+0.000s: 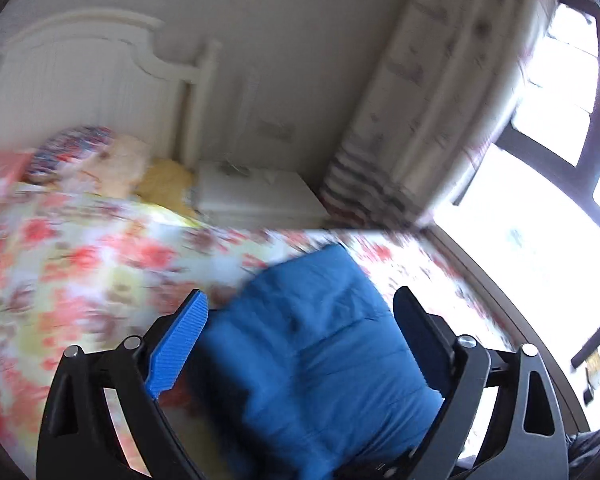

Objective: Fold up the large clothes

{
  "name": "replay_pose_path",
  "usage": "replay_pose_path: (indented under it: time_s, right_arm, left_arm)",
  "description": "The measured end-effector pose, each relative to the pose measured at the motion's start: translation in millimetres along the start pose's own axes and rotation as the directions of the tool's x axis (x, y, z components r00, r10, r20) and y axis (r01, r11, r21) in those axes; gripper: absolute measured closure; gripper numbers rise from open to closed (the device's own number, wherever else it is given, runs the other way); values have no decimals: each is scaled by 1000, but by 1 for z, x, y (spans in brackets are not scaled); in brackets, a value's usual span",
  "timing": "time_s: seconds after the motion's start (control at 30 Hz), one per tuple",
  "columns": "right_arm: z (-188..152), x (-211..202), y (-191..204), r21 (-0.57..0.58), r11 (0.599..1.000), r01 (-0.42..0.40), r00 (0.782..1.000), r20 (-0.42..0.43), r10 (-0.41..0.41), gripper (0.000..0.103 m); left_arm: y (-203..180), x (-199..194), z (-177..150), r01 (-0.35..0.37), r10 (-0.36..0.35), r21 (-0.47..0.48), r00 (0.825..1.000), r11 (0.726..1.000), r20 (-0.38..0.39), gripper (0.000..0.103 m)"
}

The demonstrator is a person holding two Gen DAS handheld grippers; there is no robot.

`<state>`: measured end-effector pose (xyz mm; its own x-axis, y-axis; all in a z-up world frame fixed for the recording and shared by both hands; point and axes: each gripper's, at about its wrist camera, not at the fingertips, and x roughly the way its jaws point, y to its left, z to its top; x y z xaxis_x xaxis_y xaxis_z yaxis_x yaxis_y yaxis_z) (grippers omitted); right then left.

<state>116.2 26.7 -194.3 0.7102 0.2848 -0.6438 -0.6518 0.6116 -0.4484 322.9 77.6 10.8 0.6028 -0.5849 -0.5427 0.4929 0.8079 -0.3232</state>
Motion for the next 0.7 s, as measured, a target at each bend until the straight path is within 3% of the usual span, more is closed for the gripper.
replay_pose_path:
  time_s: [0.13,0.17,0.2,0.27,0.3,0.37,0.43,0.47,0.5,0.57,0.6,0.7]
  right_arm:
    - [4,-3,3,7,1000,-4,1000,1,3,21]
    - [2,-4,1,10,1000,-5,1000,5,5,21]
    - [2,-4,1,15,1000,-8,1000,13,8,21]
    - [2,-3,-2,27,999,-28,999,28,27,21]
    - [1,-3,-3,28,999,-35,999,35,34,21]
    - [1,-4,-3,20,999,-47,998,50,46,21]
    - [3,-11,-10,34,993,-115,992,61,112,21]
    - [3,-17,-18,58,984,-166,984,74,162,23]
    - [3,-31,-34,106,961,-255,963,120,243,27]
    - [-2,-57,-75,193,913,-360,920,235,313,34]
    - [-5,-66,-92,222,910,-351,919,267,290,36]
    - [-14,-78,-164,331,921,-206,951,287,110,37]
  left_arm:
    - [3,91,-16,-27,30,20,985,999,-171,14]
    - [15,122,-32,-92,100,45,970,995,-222,14]
    - [28,135,-44,-85,89,29,971,996,-224,9]
    - [57,137,-52,2,-23,-108,981,994,-193,12]
    - [67,134,-53,-1,-26,-152,983,988,-181,18]
    - [77,131,-61,-13,-18,-183,985,983,-170,18]
    - [81,131,-65,-1,-33,-200,985,980,-167,18]
    - [82,130,-64,2,-36,-205,985,979,-166,18]
    - [82,131,-65,2,-37,-206,985,979,-167,18]
    - [83,131,-65,1,-35,-206,986,979,-163,17]
    - [82,132,-65,1,-35,-208,987,978,-159,17]
    - [82,131,-66,0,-33,-210,988,978,-151,17]
